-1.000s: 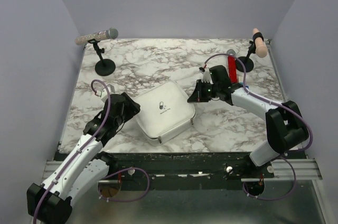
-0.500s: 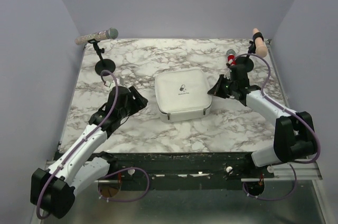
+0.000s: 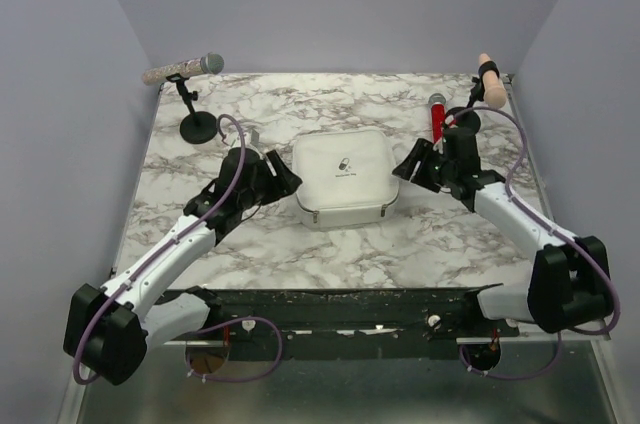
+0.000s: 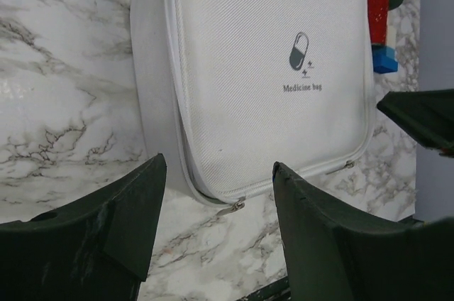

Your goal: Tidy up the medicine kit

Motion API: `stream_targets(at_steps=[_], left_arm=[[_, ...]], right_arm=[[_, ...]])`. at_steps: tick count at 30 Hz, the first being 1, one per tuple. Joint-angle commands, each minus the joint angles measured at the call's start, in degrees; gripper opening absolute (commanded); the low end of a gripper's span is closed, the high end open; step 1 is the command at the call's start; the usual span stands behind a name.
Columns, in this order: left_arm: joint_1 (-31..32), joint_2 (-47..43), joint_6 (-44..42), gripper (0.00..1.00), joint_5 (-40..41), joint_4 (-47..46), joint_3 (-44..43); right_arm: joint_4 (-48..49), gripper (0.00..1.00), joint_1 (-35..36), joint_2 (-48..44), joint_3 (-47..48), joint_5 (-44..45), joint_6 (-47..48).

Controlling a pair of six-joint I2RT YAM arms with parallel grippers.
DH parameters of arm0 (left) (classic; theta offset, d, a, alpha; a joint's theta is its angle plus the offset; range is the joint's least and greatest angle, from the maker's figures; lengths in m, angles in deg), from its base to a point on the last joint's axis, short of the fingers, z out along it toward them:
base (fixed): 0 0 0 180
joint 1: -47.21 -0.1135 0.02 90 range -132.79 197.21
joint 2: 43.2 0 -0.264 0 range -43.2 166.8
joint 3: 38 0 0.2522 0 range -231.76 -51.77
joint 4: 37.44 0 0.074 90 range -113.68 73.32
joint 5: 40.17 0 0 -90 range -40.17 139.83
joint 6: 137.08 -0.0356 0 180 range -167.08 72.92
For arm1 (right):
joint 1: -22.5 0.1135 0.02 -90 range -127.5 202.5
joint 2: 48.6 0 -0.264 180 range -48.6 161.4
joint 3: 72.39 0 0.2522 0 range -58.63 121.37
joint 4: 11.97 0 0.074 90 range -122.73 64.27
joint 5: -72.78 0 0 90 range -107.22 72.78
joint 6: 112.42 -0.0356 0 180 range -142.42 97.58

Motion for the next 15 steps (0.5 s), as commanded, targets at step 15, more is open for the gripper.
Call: stream_targets(at_steps=[15], left_arm=[[2.9,9.7,3.2,0.71,-2.2,-7.2,-10.0]], right_arm=[[-10.5,0.73,14.6,-16.3,-7.9,13.3,12.6]])
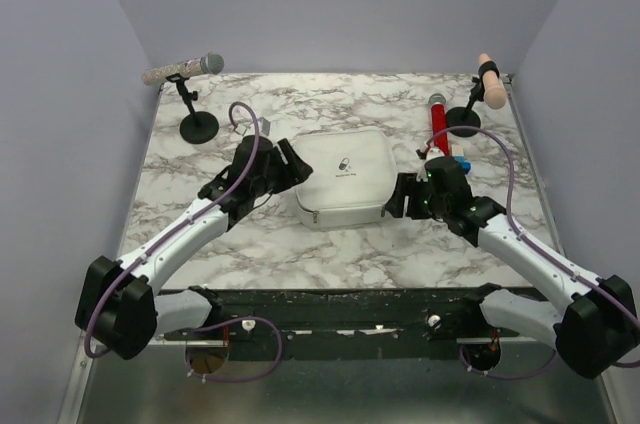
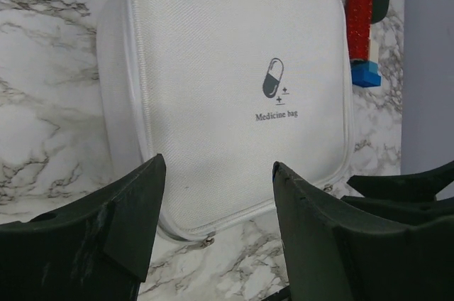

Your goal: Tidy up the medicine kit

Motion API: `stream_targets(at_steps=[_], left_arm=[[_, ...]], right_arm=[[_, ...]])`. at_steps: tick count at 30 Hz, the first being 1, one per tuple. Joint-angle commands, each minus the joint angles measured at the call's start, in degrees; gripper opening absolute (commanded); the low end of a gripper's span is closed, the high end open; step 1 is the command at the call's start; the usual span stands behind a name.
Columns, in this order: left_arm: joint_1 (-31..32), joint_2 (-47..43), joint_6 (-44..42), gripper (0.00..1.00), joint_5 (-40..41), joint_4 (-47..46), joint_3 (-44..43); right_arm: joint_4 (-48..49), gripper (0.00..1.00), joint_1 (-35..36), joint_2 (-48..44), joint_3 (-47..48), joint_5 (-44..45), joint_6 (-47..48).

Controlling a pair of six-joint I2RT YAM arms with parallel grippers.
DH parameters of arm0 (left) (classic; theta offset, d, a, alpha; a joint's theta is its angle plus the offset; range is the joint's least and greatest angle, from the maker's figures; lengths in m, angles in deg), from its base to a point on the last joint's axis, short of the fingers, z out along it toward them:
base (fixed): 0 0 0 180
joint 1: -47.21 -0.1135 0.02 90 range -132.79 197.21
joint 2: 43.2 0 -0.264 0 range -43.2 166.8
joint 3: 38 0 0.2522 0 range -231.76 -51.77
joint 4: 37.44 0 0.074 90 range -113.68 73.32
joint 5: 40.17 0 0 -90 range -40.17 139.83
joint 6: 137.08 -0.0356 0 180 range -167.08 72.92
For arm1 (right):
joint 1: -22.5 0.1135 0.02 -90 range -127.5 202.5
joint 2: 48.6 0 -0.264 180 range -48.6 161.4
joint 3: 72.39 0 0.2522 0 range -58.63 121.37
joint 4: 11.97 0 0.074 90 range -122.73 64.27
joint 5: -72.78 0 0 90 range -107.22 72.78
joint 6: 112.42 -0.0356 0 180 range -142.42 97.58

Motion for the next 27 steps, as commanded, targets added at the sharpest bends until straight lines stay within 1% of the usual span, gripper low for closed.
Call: stream_targets(at_steps=[1,4,8,12,17,20,24,27], left_arm=[[2.9,5.1,1.3,0.71,-4.9,-3.1,-6.1],[5.6,8.9,1.3,0.71,-5.5,-3.3,-9.1],[7.4,11.9,2.2,0.7,-5.5,-4.6,-10.0],[7.5,13.6,3.0,0.7,-5.7,-6.0,-8.5],[7.5,14.8,3.9,0.69,-6.3,-7.8,-6.0],[7.5,15.5,4.1,0.69,-6.4,-8.1,-5.0],[7.5,15.9,3.8,0.69,-5.7,-7.5,-4.1],[7.5,16.2,3.7,0.69,-5.6,-7.6,-3.5]], right_arm=[[-1.4,0.72,1.4,1.0,-0.6,4.6,1.7],[0.3,0.73,1.9,2.3,-0.3,4.1,1.0],[2.4,0.73,2.6,3.3,-0.2,3.1,0.3],[2.2,0.73,2.8,6.9,0.8,3.1,-0.2],[3.6,0.72,3.0,8.4,0.3,3.2,-0.7],[0.9,0.71,3.0,8.6,0.6,7.9,-2.5],[-2.8,0.7,2.9,4.0,-0.9,17.0,-4.6],[-6.4,0.68,2.8,0.4,-0.7,21.7,-5.5]])
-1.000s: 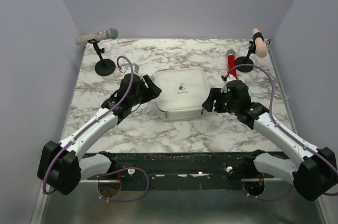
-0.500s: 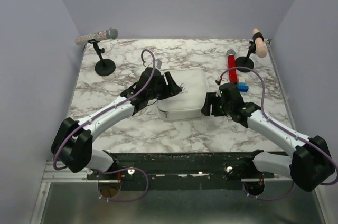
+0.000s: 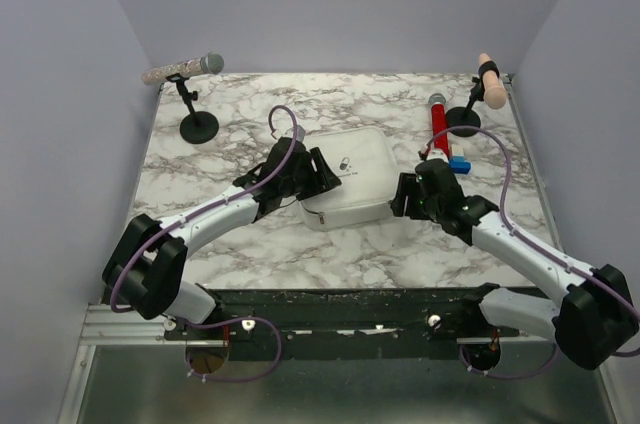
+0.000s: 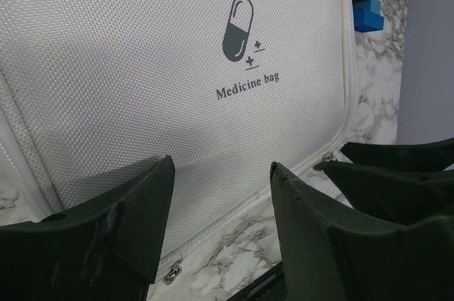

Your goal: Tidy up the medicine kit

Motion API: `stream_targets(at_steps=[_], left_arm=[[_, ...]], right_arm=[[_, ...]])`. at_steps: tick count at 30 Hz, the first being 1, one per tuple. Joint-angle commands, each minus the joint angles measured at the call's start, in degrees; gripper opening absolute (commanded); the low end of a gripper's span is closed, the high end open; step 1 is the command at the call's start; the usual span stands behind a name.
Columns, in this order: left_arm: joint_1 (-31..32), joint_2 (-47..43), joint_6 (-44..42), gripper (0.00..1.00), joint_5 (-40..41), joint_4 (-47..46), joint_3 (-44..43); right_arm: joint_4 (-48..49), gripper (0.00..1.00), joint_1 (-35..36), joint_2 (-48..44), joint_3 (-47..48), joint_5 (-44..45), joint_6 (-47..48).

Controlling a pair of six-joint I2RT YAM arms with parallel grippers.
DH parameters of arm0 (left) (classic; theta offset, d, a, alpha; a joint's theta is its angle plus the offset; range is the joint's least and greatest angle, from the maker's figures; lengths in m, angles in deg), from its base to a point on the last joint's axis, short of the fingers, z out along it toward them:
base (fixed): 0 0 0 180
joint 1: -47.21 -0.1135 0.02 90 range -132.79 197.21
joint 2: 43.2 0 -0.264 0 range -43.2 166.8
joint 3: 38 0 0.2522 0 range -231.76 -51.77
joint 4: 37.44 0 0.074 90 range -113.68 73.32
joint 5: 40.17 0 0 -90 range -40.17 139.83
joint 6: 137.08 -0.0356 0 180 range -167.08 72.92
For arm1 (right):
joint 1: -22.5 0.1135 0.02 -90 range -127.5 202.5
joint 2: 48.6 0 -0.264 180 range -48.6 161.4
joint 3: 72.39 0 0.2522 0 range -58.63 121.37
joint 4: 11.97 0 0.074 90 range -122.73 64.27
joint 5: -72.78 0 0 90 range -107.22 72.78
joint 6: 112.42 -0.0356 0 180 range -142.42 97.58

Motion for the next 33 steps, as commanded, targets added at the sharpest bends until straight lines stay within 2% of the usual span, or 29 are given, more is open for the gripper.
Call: stream_targets(at_steps=[1,5,10,14,20,33], left_arm=[[0.1,0.8,0.0,0.69,-0.3,-1.4,1.2],[0.1,1.4,-0.7,0.69,-0.1,-1.2,1.6],[-0.1,1.8,-1.0,0.69,-0.1,-1.4,1.8],[-0.1,2.2,-1.3,0.69,-0.5,-1.4,1.9],[-0.6,1.2,-1.7,0.69,-0.4,-1.3,3.2],[-2.9,-0.3,-2.6,0.68,-0.4,0.2,4.6]], right_arm=[[-6.6,0.66,-0.3,-5.5,-0.5,13.1,-2.2],[-8.2,0.64,-0.3,-9.1,0.3,14.7,-1.3],[-0.6,0.66,-0.2,-11.7,-1.0,0.6,5.2],[1.6,0.67,0.0,-8.2,-0.2,-8.3,8.4],[2.2,0.59,0.1,-3.7,-0.4,-8.8,9.6],[5.3,0.56,0.1,3.3,-1.1,-4.0,9.6]])
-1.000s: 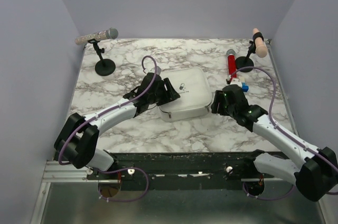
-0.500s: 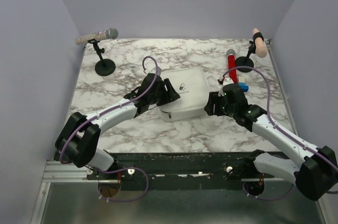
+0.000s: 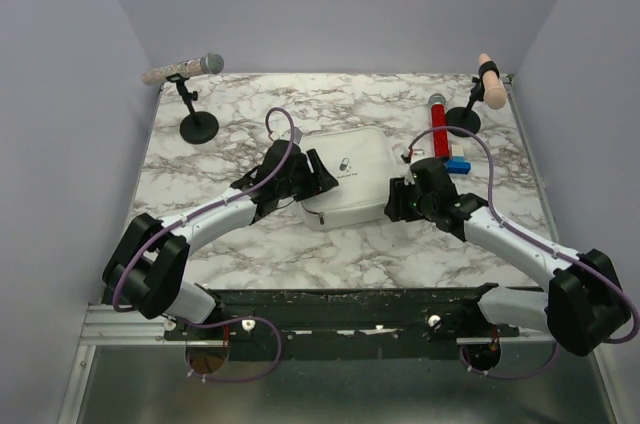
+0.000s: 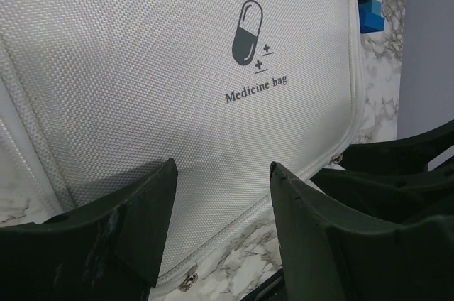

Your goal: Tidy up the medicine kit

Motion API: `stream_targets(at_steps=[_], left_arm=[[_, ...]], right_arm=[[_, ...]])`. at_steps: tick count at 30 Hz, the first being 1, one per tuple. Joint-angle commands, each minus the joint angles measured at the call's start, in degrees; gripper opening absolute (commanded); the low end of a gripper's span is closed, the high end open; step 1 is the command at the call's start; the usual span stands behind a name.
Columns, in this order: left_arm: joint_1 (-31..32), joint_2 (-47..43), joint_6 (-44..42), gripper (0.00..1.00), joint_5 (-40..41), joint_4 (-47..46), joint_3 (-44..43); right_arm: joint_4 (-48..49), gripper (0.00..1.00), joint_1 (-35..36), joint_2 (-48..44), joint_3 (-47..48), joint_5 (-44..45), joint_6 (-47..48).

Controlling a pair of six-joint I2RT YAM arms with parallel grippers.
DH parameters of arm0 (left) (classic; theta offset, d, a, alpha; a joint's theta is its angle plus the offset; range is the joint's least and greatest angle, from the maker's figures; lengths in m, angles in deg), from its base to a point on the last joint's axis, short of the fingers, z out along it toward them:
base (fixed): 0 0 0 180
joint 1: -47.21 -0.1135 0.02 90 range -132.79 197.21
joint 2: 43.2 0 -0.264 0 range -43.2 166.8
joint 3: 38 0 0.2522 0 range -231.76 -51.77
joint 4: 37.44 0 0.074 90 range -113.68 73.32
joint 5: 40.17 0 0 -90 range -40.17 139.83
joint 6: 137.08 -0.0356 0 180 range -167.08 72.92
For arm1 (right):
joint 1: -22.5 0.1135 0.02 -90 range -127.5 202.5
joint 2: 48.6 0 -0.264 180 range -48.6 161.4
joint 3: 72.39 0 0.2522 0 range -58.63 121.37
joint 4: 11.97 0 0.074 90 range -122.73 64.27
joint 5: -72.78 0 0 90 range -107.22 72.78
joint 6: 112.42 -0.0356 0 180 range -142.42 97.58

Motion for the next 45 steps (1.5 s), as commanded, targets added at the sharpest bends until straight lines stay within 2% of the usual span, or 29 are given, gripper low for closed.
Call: stream_targets(at_steps=[1,9,13,19,25,30,35,41,45], left_arm=[[-1.5,-0.9,-1.8,0.68,1.0,4.4,2.0],[-2.6,-1.3,-2.2,0.68,0.6,4.9,2.6],[-3.3,-1.6,-2.4,0.68,0.7,5.2,2.7],[-4.4,-2.1,-2.7,0.68,0.8,5.8,3.0],[-5.9,-3.2,-3.3,0.68,1.6,7.8,3.3],[-8.1,-5.8,-3.4,0.68,1.7,8.9,4.2],[-9.6,-10.7,-3.8,0.68,2.0,11.8,4.5],[-9.6,-19.0,-1.9,0.76,2.4,15.9,7.8],[-9.6,-27.6,-1.7,0.8,8.1,22.4,9.4]], right_arm=[[2.3,0.56,0.2,1.9,-0.5,2.8,-0.3],[4.0,0.46,0.2,4.4,-0.1,1.7,-0.2],[4.6,0.33,0.2,4.1,-0.2,1.3,0.2],[4.4,0.23,0.2,3.8,-0.1,2.7,-0.2],[2.9,0.01,0.6,3.8,1.4,2.4,1.0],[1.1,0.01,4.3,2.8,2.7,2.8,0.4],[0.1,0.01,10.4,4.2,4.9,3.3,-3.9],[0.0,0.01,15.9,8.7,8.0,5.2,-8.2],[0.1,0.01,19.1,12.0,10.8,5.1,-9.8]])
